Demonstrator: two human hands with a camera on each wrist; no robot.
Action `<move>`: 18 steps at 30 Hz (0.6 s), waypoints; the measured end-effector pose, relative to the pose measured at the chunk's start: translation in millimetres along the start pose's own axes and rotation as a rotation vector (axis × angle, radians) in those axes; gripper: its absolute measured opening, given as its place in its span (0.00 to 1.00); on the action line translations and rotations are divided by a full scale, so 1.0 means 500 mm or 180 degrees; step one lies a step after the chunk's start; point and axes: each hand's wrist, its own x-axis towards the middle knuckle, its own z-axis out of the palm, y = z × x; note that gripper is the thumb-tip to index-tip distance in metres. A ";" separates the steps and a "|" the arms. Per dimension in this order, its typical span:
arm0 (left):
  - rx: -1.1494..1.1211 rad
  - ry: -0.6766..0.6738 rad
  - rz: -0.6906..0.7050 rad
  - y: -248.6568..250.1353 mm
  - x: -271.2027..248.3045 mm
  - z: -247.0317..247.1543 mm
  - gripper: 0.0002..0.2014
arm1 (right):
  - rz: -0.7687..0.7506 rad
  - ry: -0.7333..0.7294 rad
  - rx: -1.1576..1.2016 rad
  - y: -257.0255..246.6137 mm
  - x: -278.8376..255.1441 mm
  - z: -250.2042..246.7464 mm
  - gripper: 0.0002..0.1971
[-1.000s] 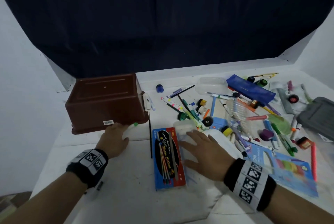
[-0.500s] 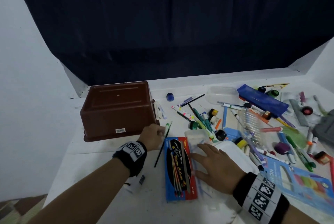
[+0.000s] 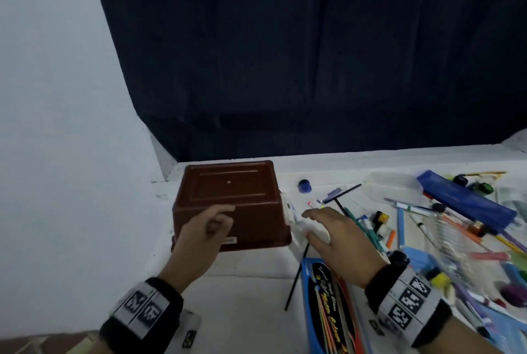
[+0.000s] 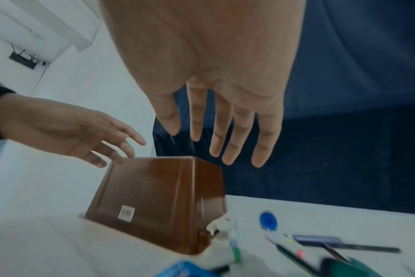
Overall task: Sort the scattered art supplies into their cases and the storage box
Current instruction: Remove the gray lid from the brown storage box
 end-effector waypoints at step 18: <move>-0.1132 0.0233 -0.1453 -0.098 0.064 -0.124 0.32 | 0.1561 -0.0026 0.2035 -0.040 0.189 0.124 0.17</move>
